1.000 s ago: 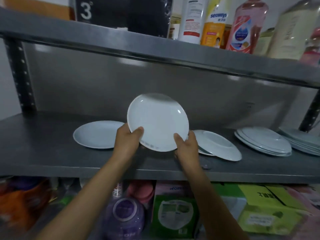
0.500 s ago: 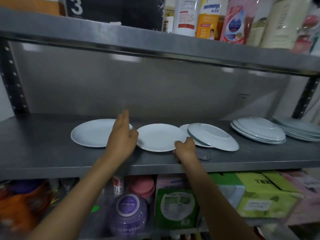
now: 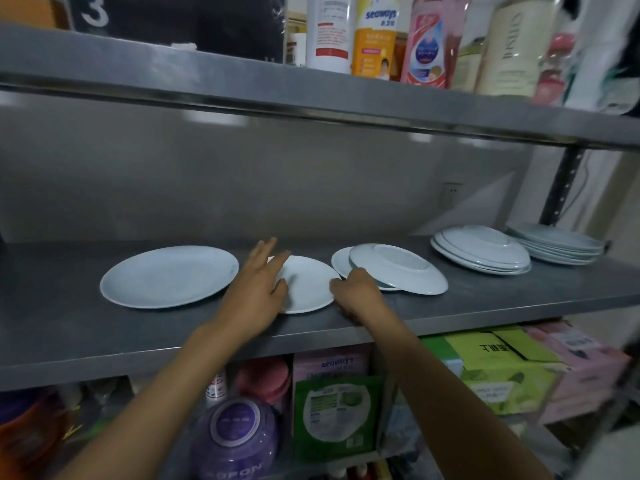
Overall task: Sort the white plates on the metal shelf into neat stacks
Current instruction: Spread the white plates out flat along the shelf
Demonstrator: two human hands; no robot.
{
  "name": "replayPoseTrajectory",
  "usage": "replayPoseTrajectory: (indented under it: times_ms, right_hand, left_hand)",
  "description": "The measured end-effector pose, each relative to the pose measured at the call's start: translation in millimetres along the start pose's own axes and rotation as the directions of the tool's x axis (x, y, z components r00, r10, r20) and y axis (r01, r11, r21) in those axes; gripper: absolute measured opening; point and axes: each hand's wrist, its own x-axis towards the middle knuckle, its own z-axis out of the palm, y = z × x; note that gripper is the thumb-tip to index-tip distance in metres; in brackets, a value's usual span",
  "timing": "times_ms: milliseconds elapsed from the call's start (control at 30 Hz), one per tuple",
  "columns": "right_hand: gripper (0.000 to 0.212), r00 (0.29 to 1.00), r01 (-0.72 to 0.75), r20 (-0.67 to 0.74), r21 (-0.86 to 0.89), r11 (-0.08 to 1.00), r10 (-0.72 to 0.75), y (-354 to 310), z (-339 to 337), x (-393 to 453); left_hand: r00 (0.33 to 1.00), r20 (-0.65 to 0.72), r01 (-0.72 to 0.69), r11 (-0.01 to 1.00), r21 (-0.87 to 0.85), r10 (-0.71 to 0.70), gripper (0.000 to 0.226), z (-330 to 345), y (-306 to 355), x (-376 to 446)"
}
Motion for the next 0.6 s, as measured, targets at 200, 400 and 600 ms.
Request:
replayPoseTrajectory:
  times_ms: [200,400,600]
  right_hand:
    - [0.027,0.960,0.052,-0.275,0.005,0.999,-0.049,30,-51,1]
    - [0.028,0.887,0.025,-0.460,0.122,0.992,0.034,80,-88,0]
    - [0.027,0.840,0.040,-0.541,0.125,0.991,0.034,126,-121,0]
  left_hand:
    - [0.993,0.066,-0.092,0.994,-0.054,0.095,0.046,33,27,22]
    - [0.977,0.060,-0.197,0.972,-0.131,0.206,0.040,72,67,44]
    - [0.926,0.119,-0.340,0.929,-0.146,0.358,0.042,115,118,71]
